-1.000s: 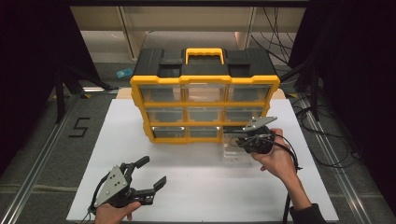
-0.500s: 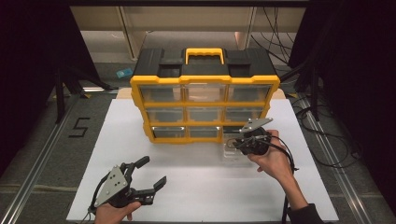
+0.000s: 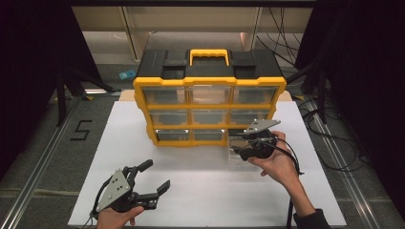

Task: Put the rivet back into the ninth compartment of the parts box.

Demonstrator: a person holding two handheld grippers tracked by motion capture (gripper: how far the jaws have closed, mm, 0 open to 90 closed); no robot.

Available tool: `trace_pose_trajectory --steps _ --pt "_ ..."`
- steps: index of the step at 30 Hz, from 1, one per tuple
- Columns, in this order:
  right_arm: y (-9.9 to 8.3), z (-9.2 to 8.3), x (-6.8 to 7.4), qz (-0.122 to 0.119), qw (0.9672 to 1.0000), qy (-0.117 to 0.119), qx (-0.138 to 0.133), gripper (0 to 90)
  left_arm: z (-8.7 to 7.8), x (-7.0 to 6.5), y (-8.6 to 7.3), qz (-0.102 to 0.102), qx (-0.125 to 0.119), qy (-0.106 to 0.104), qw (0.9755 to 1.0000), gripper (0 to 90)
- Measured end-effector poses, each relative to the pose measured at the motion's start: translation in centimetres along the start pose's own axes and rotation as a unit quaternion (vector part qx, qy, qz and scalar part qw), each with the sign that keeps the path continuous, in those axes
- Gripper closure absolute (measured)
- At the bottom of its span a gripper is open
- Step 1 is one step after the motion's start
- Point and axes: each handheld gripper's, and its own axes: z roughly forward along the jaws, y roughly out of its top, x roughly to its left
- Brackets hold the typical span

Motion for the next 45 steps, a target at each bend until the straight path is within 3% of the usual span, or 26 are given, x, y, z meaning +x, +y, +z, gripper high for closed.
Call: trace_pose_trajectory --steps 14,20,29,31,45 --pt "0.7 -0.4 1.4 0.0 0.9988 0.02 -0.045 34.4 0.0 0.0 0.0 0.0 -0.001 0.0 1.0 16.5" --pt "0.8 -0.7 2.0 -0.006 0.997 0.024 -0.074 31.5 0.0 0.1 0.0 0.0 -0.001 0.0 1.0 16.4" --pt "0.4 -1.3 3.1 0.007 0.9936 0.043 -0.104 30.4 -0.1 0.0 0.0 -0.001 -0.001 -0.001 1.0 16.5" --pt "0.3 -1.3 3.4 0.012 0.9925 0.052 -0.11 29.3 -0.1 0.1 0.0 0.0 -0.001 -0.001 1.0 16.5" --pt "-2.3 -1.9 4.6 0.026 0.9872 0.042 -0.151 25.7 0.0 0.0 0.0 -0.005 0.001 -0.004 1.0 16.3"
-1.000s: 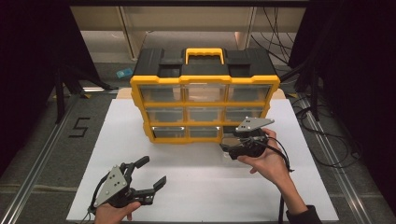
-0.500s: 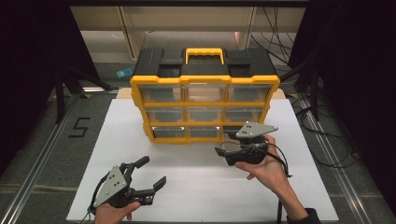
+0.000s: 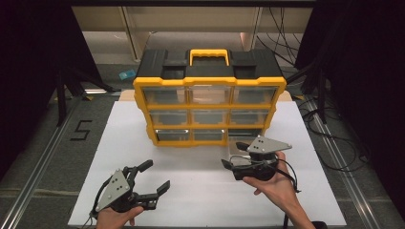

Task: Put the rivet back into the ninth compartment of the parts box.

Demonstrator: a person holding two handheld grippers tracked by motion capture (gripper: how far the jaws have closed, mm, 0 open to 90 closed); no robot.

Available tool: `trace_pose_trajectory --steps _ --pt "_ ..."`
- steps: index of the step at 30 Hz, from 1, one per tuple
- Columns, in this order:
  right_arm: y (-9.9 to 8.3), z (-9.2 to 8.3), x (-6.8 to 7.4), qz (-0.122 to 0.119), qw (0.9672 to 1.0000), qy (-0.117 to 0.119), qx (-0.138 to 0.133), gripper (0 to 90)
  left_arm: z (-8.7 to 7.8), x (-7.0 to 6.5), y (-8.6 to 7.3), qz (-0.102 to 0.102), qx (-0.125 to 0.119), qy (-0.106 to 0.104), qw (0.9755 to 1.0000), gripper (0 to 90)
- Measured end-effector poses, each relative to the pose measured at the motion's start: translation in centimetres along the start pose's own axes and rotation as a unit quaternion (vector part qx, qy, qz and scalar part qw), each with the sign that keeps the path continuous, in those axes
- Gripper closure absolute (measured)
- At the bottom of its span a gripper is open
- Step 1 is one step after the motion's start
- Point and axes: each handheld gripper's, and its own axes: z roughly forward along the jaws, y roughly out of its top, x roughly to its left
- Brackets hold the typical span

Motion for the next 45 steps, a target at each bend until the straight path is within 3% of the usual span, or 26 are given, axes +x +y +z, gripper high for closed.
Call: trace_pose_trajectory --steps 4,10,13,14,25,29,31,32,34,40,41,45 --pt "-0.7 -0.5 0.1 0.003 0.9999 -0.005 -0.014 22.9 0.0 0.0 0.0 0.001 0.001 -0.001 1.0 16.3" --pt "-1.4 -1.1 0.5 0.025 0.9988 0.012 -0.04 20.0 0.0 0.0 0.0 0.001 0.001 -0.001 1.0 16.3" --pt "-1.8 -1.4 0.6 0.032 0.9983 0.008 -0.048 19.6 0.0 0.0 0.0 0.002 0.001 -0.001 1.0 16.3" --pt "-1.9 -1.3 0.6 0.038 0.9973 0.011 -0.062 19.5 0.0 0.0 0.0 0.002 0.001 -0.001 1.0 16.3" --pt "-3.2 -2.1 0.6 0.045 0.997 0.009 -0.063 17.0 0.0 0.0 0.0 0.003 0.002 -0.002 1.0 16.3" --pt "-3.6 -2.3 0.7 0.043 0.9961 0.009 -0.077 16.9 0.0 0.0 0.0 0.003 0.002 -0.002 1.0 16.3" --pt "-3.8 -2.5 0.7 0.04 0.9967 0.006 -0.07 16.9 0.0 0.0 -0.1 0.003 0.002 -0.002 1.0 16.3" --pt "-4.0 -2.4 0.8 0.042 0.9958 0.006 -0.081 16.9 0.0 0.0 -0.1 0.003 0.002 -0.002 1.0 16.3" --pt "-4.2 -2.7 0.8 0.044 0.9965 0.008 -0.07 16.7 0.0 0.0 -0.1 0.003 0.002 -0.002 1.0 16.3" --pt "-4.9 -3.0 1.0 0.041 0.9965 0.004 -0.072 16.6 0.1 0.0 -0.1 0.005 0.003 -0.002 1.0 16.3" --pt "-5.0 -2.9 1.0 0.037 0.9958 0.001 -0.083 16.6 0.1 0.0 -0.1 0.005 0.003 -0.002 1.0 16.3" --pt "-5.4 -3.1 1.1 0.04 0.9965 0.003 -0.073 16.6 0.1 0.0 -0.1 0.005 0.003 -0.002 1.0 16.3"
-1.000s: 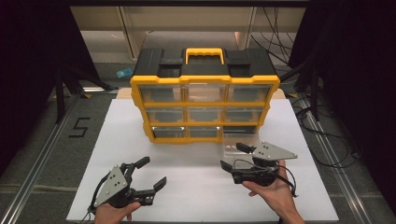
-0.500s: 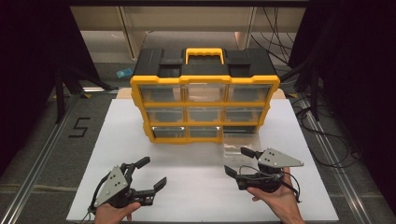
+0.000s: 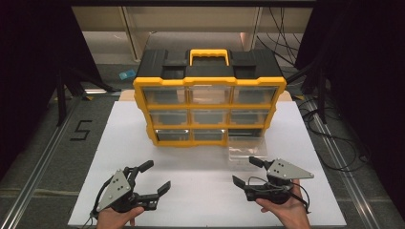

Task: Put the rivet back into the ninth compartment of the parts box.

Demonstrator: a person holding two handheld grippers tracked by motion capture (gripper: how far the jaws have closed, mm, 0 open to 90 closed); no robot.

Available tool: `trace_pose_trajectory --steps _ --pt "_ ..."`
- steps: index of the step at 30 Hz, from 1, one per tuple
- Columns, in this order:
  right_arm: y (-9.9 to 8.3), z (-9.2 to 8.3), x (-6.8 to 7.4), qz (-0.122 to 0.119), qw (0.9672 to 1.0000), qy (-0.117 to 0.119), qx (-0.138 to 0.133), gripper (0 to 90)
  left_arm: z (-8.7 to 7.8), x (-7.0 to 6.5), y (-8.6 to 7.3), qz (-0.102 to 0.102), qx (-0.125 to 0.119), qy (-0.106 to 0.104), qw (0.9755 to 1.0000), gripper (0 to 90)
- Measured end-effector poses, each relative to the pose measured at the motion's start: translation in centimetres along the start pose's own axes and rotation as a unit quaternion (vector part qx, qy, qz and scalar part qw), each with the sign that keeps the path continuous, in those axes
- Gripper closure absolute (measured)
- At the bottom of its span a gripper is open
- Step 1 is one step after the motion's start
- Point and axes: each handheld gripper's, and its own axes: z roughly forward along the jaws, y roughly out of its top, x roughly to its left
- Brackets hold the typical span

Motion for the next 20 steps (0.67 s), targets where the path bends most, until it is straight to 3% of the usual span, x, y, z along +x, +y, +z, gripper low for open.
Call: trace_pose_trajectory --steps 20 --pt "-0.24 -0.16 -0.05 -0.007 0.9999 -0.008 -0.004 16.5 0.0 0.03 0.02 0.0 -0.001 0.001 1.0 16.3"
